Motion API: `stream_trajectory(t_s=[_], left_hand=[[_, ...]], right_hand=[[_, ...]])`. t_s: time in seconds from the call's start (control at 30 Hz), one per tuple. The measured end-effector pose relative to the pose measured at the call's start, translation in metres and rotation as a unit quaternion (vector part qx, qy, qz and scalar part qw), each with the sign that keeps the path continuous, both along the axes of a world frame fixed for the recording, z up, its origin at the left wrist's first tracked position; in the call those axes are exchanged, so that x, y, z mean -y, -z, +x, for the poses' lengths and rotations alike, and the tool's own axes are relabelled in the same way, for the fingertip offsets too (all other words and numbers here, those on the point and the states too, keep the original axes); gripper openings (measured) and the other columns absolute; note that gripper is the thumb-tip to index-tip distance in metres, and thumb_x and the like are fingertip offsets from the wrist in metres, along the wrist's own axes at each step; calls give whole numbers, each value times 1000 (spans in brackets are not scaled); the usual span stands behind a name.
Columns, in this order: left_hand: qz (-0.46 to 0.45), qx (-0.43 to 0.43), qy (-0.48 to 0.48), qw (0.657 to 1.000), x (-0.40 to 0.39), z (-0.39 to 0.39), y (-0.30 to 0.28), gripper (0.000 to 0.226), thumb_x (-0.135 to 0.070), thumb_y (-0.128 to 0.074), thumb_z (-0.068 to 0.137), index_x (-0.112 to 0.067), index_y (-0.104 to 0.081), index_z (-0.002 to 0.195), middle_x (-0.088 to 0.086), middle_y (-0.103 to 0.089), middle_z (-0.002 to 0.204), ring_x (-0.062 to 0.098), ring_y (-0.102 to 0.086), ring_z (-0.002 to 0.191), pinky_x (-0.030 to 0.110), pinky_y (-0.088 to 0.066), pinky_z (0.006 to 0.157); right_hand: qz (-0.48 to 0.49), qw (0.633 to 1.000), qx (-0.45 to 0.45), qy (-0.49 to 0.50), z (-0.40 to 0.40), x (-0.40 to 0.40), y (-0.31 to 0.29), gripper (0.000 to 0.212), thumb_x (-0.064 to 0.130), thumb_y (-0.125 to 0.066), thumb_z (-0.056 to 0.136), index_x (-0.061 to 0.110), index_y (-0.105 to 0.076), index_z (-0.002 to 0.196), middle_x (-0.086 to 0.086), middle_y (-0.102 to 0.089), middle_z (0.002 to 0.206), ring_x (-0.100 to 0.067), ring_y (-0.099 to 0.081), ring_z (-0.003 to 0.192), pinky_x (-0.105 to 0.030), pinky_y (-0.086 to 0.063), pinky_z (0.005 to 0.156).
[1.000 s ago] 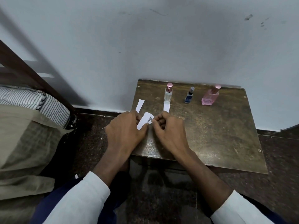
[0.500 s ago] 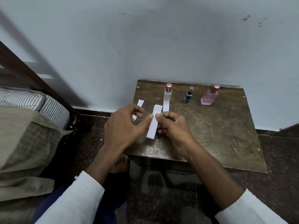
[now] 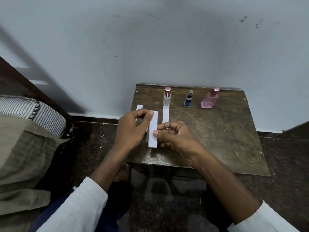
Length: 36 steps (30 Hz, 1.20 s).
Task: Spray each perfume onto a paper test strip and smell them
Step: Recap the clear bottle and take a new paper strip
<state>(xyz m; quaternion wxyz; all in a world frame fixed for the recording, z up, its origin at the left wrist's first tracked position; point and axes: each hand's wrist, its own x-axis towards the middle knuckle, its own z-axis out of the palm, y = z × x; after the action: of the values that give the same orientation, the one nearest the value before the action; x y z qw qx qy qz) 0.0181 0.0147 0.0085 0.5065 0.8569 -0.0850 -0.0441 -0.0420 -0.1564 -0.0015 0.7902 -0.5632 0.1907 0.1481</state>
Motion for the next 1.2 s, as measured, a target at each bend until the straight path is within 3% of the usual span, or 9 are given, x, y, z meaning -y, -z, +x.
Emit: stream_trajectory(t_s=[0.2, 0.33, 0.53, 0.63, 0.73, 0.87, 0.97, 1.1, 1.2], left_hand=[[-5, 20, -77, 997, 8, -2, 0, 23, -44, -69, 103, -27, -84, 96, -17, -80, 91, -3, -73, 91, 33, -61, 78], [-13, 28, -92, 995, 17, -4, -1, 23, -44, -71, 102, -29, -81, 88, -17, -79, 85, -1, -74, 85, 40, -64, 77], [-54, 11, -108, 993, 28, -5, 1, 27, -46, -70, 102, -25, -81, 87, -11, -79, 81, 8, -77, 80, 50, -67, 76], [-77, -20, -99, 992, 29, -6, -1, 29, -46, -66, 105, -24, -80, 92, -9, -83, 88, 12, -80, 84, 52, -66, 81], [-113, -57, -95, 987, 31, -8, -6, 29, -41, -62, 109, -20, -78, 95, -7, -84, 92, 14, -82, 85, 50, -66, 87], [-161, -94, -114, 976, 34, -8, -10, 32, -38, -59, 110, -12, -75, 102, -4, -84, 93, 13, -82, 87, 39, -66, 86], [-162, -98, -108, 976, 35, -9, -10, 33, -38, -58, 111, -11, -74, 103, -3, -85, 94, 13, -82, 87, 34, -64, 84], [-170, -123, -80, 975, 35, -7, -7, 42, -41, -49, 114, -8, -75, 110, 0, -85, 97, 15, -81, 90, 29, -62, 80], [-163, -148, -10, 976, 32, -4, -5, 42, -38, -45, 115, -9, -75, 118, 4, -84, 102, 21, -81, 98, 39, -63, 91]], right_hand=[[-79, 994, 62, 34, -1, 1, 3, 14, 7, -86, 84, 2, -76, 92, -14, -74, 80, -14, -66, 66, -20, -54, 59], [-82, 995, 58, 15, -2, 4, 2, 25, 15, -92, 79, 11, -74, 96, -8, -79, 84, -13, -72, 72, -24, -56, 64], [-225, 971, 59, 51, -3, 3, 12, 39, 36, -99, 69, 17, -73, 91, -1, -78, 81, -13, -73, 70, -37, -64, 70], [-215, 974, 74, 14, -3, 7, 13, 29, 30, -96, 75, 18, -75, 89, -4, -80, 85, -17, -75, 74, -37, -63, 68], [-222, 972, 82, 3, -4, 7, 15, 22, 28, -94, 78, 18, -76, 87, -6, -80, 84, -20, -74, 74, -46, -63, 78], [-204, 976, 70, 16, -5, 6, 14, 30, 33, -97, 74, 20, -74, 89, -6, -79, 84, -20, -74, 73, -44, -63, 76], [-211, 974, 77, 3, -7, 5, 15, 22, 26, -93, 80, 17, -76, 90, -8, -80, 83, -25, -76, 76, -51, -64, 81], [-188, 980, 63, 12, -7, 8, 10, 14, 14, -89, 84, 13, -77, 92, -10, -80, 82, -20, -73, 70, -42, -64, 79], [-174, 983, 53, 18, -6, 12, 9, 15, 10, -87, 85, 12, -77, 95, -10, -81, 82, -18, -71, 70, -33, -61, 75]])
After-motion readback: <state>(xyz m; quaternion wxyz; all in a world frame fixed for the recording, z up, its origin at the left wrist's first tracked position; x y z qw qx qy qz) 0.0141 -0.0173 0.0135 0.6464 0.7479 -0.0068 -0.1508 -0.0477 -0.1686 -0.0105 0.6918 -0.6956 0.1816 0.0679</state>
